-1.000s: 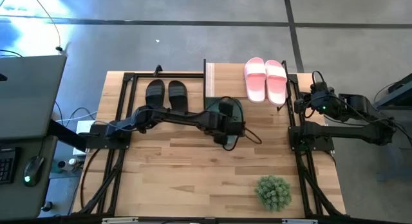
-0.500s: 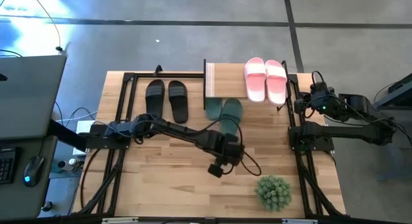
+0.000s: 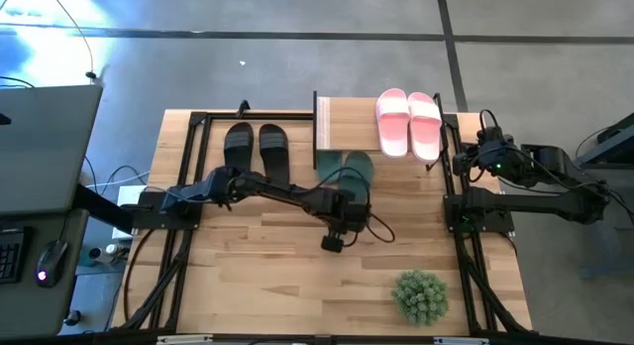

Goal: Pick and place slides into the shelf
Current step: Put the green slipper under the shelf

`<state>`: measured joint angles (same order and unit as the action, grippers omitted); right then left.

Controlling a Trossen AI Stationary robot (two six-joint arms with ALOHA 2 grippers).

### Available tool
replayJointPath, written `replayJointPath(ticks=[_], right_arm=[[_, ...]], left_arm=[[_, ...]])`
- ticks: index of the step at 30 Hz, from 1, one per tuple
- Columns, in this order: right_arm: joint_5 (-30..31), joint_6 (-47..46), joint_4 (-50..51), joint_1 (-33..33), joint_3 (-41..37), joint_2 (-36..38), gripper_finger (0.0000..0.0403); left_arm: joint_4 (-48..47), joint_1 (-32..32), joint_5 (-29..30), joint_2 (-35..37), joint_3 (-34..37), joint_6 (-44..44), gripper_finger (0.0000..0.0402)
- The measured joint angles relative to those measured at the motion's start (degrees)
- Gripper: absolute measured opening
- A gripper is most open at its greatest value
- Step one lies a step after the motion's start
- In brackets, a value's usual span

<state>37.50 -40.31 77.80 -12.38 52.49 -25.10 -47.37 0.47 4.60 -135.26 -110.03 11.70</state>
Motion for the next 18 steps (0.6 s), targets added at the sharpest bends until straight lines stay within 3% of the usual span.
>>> replayJointPath(ticks=[18], right_arm=[[-0.09,-1.09,-0.02,0.00,0.00,0.00,0.0000]], left_arm=[[8.08,5.80,6.60,0.02,1.78,-0.20,0.0000]])
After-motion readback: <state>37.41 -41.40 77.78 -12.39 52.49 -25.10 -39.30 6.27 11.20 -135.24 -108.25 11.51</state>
